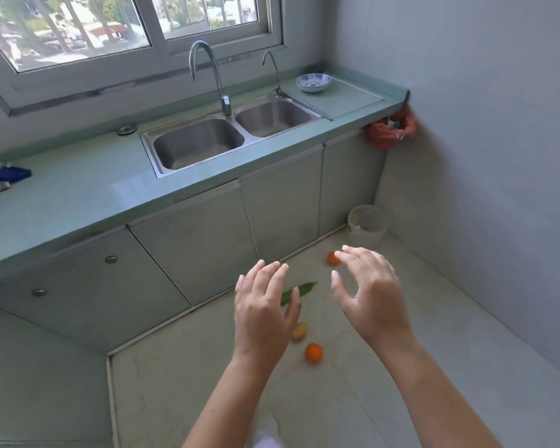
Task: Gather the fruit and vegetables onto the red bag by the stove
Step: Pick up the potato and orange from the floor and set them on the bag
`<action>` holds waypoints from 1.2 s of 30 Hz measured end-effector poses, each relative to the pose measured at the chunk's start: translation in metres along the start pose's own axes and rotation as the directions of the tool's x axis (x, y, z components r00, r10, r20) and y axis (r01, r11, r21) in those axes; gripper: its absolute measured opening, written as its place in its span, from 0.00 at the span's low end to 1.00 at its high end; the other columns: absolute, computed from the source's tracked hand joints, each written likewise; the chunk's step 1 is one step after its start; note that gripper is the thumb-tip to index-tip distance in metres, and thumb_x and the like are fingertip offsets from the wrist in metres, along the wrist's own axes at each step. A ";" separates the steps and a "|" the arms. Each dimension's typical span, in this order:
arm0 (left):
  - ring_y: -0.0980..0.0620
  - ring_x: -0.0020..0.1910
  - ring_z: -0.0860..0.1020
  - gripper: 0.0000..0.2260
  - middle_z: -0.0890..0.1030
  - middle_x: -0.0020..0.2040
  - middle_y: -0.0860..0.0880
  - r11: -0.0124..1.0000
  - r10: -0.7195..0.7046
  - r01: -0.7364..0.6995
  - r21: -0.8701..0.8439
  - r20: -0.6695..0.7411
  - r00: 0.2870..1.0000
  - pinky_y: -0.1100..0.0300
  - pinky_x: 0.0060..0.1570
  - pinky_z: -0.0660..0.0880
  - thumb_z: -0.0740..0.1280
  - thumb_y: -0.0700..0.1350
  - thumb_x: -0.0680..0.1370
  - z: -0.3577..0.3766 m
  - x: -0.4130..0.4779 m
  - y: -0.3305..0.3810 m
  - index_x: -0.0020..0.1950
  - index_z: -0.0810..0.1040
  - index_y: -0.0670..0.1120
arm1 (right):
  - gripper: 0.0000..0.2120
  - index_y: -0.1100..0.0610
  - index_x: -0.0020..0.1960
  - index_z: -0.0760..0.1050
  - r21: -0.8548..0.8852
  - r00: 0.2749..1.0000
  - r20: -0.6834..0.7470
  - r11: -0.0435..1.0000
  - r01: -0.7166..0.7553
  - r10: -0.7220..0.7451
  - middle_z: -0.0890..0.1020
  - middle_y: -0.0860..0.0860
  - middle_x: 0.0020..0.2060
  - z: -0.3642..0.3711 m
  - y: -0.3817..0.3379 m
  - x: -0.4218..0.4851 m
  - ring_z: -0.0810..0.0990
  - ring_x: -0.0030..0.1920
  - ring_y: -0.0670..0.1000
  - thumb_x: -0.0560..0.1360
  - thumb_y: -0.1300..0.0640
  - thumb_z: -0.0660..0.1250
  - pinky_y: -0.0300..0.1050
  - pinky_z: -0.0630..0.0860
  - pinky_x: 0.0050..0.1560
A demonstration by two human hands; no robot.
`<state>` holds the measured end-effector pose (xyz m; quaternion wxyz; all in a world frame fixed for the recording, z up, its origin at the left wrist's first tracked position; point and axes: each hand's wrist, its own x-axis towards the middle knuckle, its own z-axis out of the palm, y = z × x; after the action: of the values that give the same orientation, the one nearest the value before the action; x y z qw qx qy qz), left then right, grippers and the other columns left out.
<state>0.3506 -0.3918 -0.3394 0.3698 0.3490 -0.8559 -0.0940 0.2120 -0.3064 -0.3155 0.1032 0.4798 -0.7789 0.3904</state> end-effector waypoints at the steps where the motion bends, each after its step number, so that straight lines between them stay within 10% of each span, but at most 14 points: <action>1: 0.46 0.59 0.72 0.17 0.81 0.54 0.45 1.000 0.003 -0.003 -0.003 0.008 1.000 0.41 0.56 0.70 0.61 0.49 0.73 0.006 0.006 -0.004 0.55 0.80 0.41 | 0.18 0.60 0.52 0.79 -0.005 1.000 0.002 1.000 -0.005 0.005 0.81 0.56 0.51 0.005 0.003 0.005 0.78 0.53 0.59 0.71 0.51 0.59 0.62 0.74 0.53; 21: 0.43 0.59 0.75 0.15 0.81 0.54 0.44 0.997 0.069 -0.069 -0.018 0.040 0.997 0.40 0.57 0.69 0.62 0.47 0.73 0.147 0.174 -0.127 0.56 0.78 0.42 | 0.17 0.60 0.52 0.79 -0.101 0.998 0.063 0.995 -0.025 0.031 0.82 0.55 0.50 0.165 0.066 0.180 0.79 0.52 0.59 0.70 0.51 0.59 0.62 0.75 0.52; 36: 0.43 0.61 0.73 0.16 0.79 0.57 0.43 1.000 -0.023 0.025 -0.009 0.222 0.975 0.41 0.57 0.70 0.61 0.46 0.74 0.314 0.086 -0.171 0.57 0.79 0.40 | 0.18 0.58 0.53 0.79 -0.105 0.962 0.251 0.991 -0.082 0.106 0.81 0.53 0.52 0.275 0.220 0.081 0.78 0.54 0.58 0.70 0.51 0.59 0.60 0.74 0.54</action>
<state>0.1801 -0.6059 -0.5847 0.2727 0.3446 -0.8870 -0.1417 0.0469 -0.5038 -0.5693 0.0055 0.4833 -0.8250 0.2929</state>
